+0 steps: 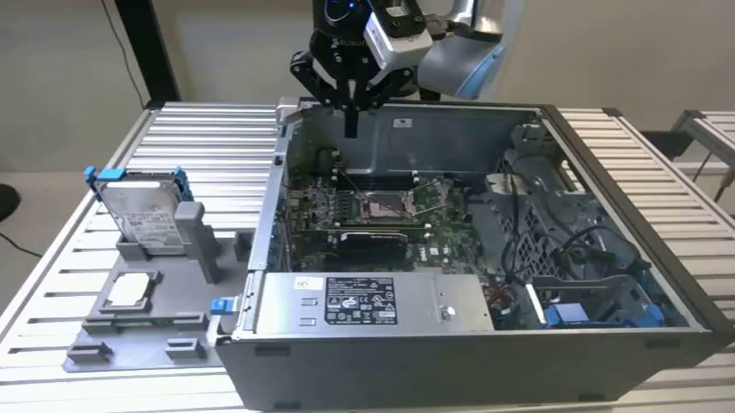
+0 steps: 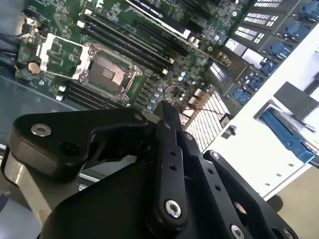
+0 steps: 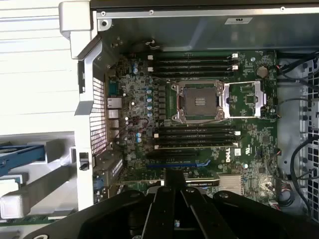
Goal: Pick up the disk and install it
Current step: 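Reach for the disk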
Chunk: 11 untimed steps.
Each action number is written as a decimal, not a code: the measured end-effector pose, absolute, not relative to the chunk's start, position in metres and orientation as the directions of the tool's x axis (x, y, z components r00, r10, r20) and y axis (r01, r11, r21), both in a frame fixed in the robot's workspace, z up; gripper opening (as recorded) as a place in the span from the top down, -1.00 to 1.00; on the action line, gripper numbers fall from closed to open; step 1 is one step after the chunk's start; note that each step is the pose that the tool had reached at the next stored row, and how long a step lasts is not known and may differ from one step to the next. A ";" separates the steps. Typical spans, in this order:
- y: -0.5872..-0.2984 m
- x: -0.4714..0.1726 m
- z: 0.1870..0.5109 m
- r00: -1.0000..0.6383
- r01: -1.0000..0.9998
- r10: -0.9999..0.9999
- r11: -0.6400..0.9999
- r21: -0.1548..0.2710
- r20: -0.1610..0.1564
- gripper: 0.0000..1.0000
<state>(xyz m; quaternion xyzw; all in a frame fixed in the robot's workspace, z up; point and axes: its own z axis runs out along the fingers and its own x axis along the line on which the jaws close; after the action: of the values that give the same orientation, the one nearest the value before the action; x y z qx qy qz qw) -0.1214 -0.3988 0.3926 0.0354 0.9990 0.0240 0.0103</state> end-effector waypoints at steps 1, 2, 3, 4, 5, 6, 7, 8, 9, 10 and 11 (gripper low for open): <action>-0.399 -0.122 0.393 -0.997 0.070 0.071 0.996 0.049 -0.019 1.00; -0.398 -0.122 0.393 -0.997 0.070 0.071 0.996 0.049 -0.019 1.00; -0.397 -0.123 0.393 -0.997 0.070 0.071 0.996 0.049 -0.019 1.00; -0.396 -0.124 0.393 -0.997 0.070 0.071 0.996 0.049 -0.019 1.00; -0.395 -0.124 0.393 -0.997 0.070 0.071 0.996 0.049 -0.019 1.00; -0.394 -0.125 0.393 -0.997 0.070 0.071 0.996 0.049 -0.019 1.00; -0.393 -0.127 0.393 -0.997 0.070 0.071 0.996 0.049 -0.019 1.00; -0.393 -0.129 0.393 -0.997 0.070 0.071 0.996 0.049 -0.019 1.00; -0.392 -0.132 0.393 -0.997 0.070 0.071 0.996 0.049 -0.019 1.00; -0.392 -0.134 0.393 -0.997 0.070 0.071 0.996 0.049 -0.019 1.00; -0.391 -0.136 0.393 -0.997 0.070 0.071 0.996 0.049 -0.019 1.00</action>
<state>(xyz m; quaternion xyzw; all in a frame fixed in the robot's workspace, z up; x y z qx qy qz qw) -0.1359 -0.3914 0.3926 0.0353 0.9990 0.0240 0.0103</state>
